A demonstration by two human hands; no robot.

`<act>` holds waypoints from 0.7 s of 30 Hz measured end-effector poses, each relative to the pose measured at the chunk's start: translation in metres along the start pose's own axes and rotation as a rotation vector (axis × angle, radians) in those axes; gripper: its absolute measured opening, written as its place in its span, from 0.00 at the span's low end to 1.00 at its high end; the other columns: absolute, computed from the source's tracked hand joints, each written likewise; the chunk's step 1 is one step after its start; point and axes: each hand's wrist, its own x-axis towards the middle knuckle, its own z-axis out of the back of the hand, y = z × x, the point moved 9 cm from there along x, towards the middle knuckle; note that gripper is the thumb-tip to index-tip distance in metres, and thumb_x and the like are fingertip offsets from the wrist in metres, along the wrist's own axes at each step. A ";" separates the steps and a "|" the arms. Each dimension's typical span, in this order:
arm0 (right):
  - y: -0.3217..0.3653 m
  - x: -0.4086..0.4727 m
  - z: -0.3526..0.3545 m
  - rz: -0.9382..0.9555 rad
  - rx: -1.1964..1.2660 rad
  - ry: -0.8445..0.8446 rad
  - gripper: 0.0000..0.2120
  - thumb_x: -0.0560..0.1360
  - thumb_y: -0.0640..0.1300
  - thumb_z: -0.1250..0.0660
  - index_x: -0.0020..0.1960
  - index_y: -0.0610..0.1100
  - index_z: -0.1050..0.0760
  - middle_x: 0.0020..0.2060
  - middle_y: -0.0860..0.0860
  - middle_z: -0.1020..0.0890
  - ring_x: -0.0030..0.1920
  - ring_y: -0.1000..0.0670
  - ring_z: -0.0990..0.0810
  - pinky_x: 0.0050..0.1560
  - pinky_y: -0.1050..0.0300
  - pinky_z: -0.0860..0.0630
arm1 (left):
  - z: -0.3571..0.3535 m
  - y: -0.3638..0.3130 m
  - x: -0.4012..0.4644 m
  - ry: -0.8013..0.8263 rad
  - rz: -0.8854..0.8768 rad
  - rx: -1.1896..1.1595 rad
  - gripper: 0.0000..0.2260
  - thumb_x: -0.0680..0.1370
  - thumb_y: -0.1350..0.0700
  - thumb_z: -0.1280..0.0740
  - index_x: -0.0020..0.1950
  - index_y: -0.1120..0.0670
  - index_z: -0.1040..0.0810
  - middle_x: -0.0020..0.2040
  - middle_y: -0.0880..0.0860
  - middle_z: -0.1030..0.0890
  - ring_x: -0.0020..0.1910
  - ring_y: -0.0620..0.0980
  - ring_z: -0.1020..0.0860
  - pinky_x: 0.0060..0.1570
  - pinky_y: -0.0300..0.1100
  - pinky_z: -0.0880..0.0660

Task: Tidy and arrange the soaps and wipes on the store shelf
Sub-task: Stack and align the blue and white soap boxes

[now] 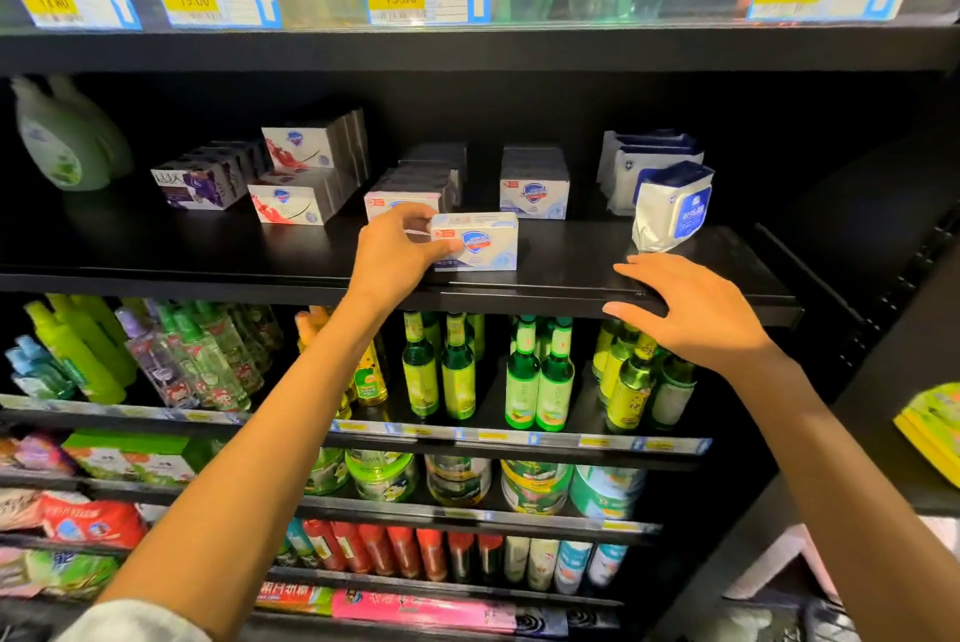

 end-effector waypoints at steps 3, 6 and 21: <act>-0.003 0.001 -0.003 0.002 0.005 -0.014 0.36 0.76 0.75 0.45 0.77 0.57 0.30 0.76 0.57 0.28 0.77 0.52 0.32 0.74 0.48 0.31 | -0.029 -0.013 0.009 0.055 -0.019 -0.007 0.18 0.73 0.54 0.19 0.58 0.55 0.19 0.53 0.50 0.16 0.47 0.45 0.17 0.44 0.29 0.23; -0.003 0.002 -0.004 0.007 0.011 -0.034 0.35 0.76 0.76 0.44 0.76 0.58 0.29 0.75 0.58 0.28 0.77 0.53 0.32 0.74 0.49 0.31 | -0.053 -0.021 0.023 0.093 -0.036 -0.007 0.18 0.73 0.55 0.19 0.59 0.56 0.20 0.54 0.52 0.15 0.50 0.46 0.16 0.48 0.35 0.20; -0.006 0.003 0.001 -0.004 -0.015 -0.139 0.35 0.73 0.76 0.42 0.73 0.59 0.26 0.72 0.60 0.24 0.74 0.57 0.29 0.73 0.56 0.32 | -0.098 -0.016 0.084 0.085 0.051 0.168 0.18 0.75 0.49 0.21 0.41 0.59 0.25 0.40 0.52 0.21 0.34 0.45 0.26 0.29 0.34 0.34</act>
